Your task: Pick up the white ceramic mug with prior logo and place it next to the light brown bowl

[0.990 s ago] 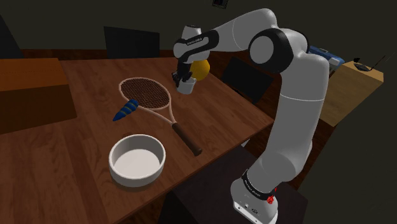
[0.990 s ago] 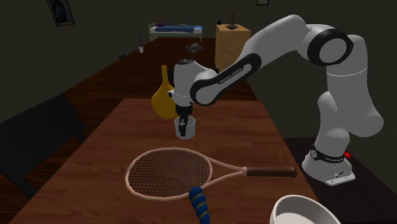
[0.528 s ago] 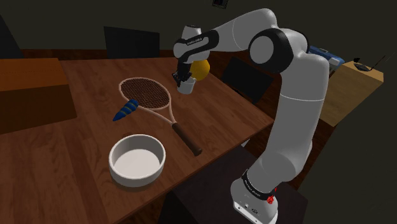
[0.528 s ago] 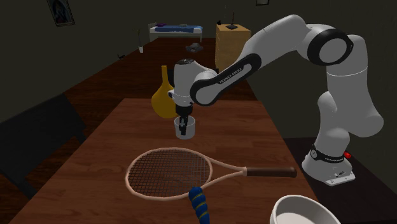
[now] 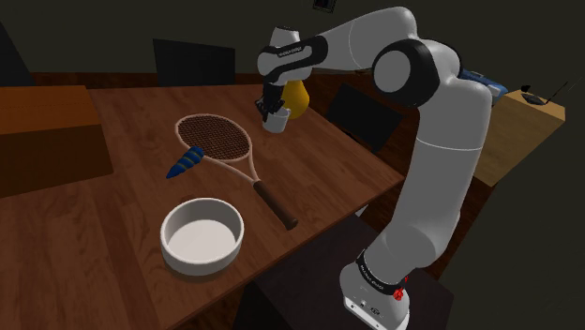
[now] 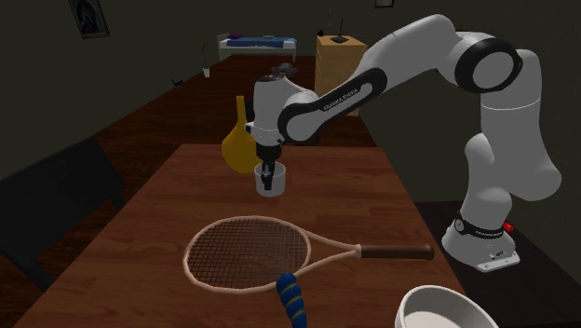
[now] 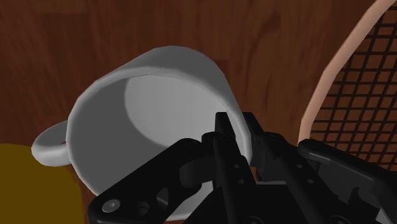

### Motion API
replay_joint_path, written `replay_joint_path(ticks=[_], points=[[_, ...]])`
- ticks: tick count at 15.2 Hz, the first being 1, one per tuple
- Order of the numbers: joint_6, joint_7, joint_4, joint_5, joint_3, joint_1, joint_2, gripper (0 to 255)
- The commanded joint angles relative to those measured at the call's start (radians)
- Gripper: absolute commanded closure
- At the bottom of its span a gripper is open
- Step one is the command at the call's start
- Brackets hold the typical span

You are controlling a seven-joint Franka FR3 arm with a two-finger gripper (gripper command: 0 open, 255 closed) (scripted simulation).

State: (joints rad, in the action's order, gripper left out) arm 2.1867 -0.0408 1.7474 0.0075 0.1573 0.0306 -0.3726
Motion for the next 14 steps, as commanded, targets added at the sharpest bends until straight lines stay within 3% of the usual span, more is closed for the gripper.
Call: replay_joint_path(ticks=[1,14], points=[[-0.025,0.001,-0.013,-0.002,0.001,-0.001,0.012,255],[-0.180,0.000,-0.117,-0.009,0.004,-0.003,0.064,255]])
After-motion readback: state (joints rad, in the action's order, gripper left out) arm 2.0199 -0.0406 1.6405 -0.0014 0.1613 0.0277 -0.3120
